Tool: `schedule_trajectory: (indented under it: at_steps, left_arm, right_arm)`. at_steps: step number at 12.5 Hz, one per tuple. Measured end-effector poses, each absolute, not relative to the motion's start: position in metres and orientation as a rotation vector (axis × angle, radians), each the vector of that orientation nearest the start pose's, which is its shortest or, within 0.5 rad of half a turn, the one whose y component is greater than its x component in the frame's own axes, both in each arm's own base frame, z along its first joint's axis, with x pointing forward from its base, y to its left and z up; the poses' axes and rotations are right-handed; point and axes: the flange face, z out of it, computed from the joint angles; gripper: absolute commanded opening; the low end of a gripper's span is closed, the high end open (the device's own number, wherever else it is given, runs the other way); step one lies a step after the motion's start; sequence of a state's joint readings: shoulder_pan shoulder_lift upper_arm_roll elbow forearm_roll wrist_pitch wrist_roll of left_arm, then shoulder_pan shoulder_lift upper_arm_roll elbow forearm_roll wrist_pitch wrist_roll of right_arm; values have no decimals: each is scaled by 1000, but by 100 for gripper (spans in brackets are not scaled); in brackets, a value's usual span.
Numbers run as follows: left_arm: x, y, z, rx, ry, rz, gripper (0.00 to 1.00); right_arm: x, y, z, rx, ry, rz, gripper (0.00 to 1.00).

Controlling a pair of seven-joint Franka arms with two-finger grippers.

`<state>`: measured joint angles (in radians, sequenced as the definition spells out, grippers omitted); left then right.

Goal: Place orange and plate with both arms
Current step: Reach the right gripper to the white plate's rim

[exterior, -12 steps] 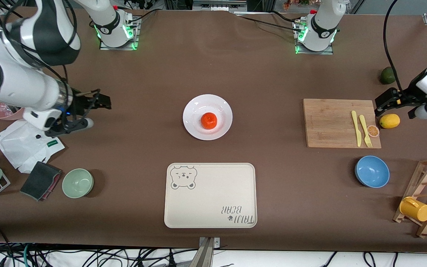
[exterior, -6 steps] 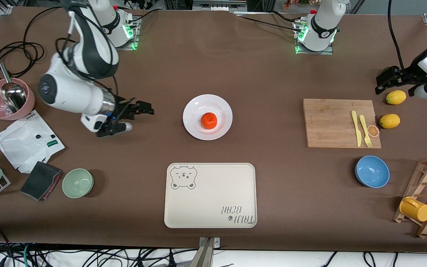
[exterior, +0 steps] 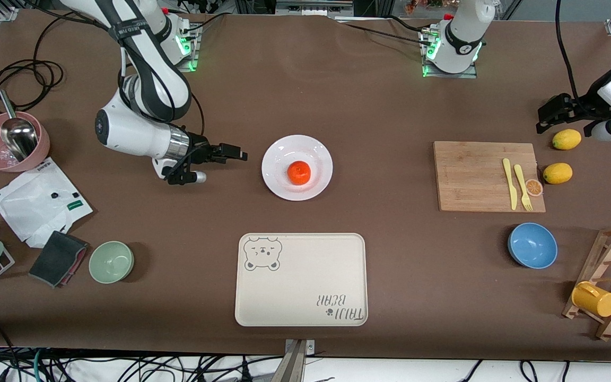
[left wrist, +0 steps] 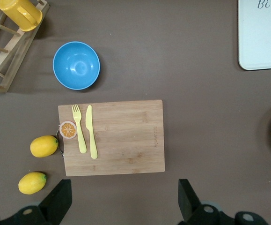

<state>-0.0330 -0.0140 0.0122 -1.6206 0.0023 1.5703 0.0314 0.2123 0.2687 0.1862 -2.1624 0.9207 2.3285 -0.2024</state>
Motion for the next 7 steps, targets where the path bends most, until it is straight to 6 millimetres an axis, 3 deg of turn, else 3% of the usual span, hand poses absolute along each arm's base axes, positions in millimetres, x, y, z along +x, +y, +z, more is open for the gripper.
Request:
schedule_trajectory:
  at_steps: [7]
  left_arm:
    - [552,-14,614,-3138,91,36,100]
  right_arm:
    - [478,272,208,-2436,112,142,100]
